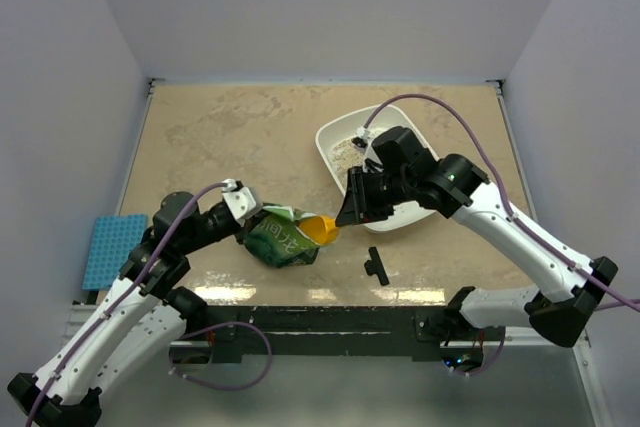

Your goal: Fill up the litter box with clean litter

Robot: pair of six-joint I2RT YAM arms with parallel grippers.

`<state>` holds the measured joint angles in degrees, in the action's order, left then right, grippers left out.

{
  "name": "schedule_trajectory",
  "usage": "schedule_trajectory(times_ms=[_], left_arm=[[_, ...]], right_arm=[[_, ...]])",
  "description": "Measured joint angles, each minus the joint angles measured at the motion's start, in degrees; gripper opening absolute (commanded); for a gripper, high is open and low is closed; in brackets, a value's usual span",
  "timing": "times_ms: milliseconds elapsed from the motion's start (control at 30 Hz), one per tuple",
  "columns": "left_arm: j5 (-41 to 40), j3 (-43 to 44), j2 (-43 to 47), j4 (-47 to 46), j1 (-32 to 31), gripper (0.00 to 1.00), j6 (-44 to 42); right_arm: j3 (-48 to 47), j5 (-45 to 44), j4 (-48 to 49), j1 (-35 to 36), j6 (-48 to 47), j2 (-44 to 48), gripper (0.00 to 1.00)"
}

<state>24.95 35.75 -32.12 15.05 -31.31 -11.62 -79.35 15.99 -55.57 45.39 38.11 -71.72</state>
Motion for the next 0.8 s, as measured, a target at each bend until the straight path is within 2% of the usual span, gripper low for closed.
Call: schedule_trajectory(times_ms=[467, 600, 800], left_arm=[[-0.35, -1.90, 1.25, -2.32, -0.44, 0.00, 0.55], [-0.79, -1.90, 1.22, -2.29, -0.81, 0.00, 0.55], [-0.94, -1.90, 1.22, -2.10, -1.14, 0.00, 0.55]], right_arm=[[2.73, -0.39, 8.48, 1.07, 2.45, -11.28, 0.00], [6.78, 0.61, 14.58, 1.81, 3.15, -11.72, 0.00], [18.49, 6.21, 30.12, 1.77, 5.42, -9.73, 0.00]])
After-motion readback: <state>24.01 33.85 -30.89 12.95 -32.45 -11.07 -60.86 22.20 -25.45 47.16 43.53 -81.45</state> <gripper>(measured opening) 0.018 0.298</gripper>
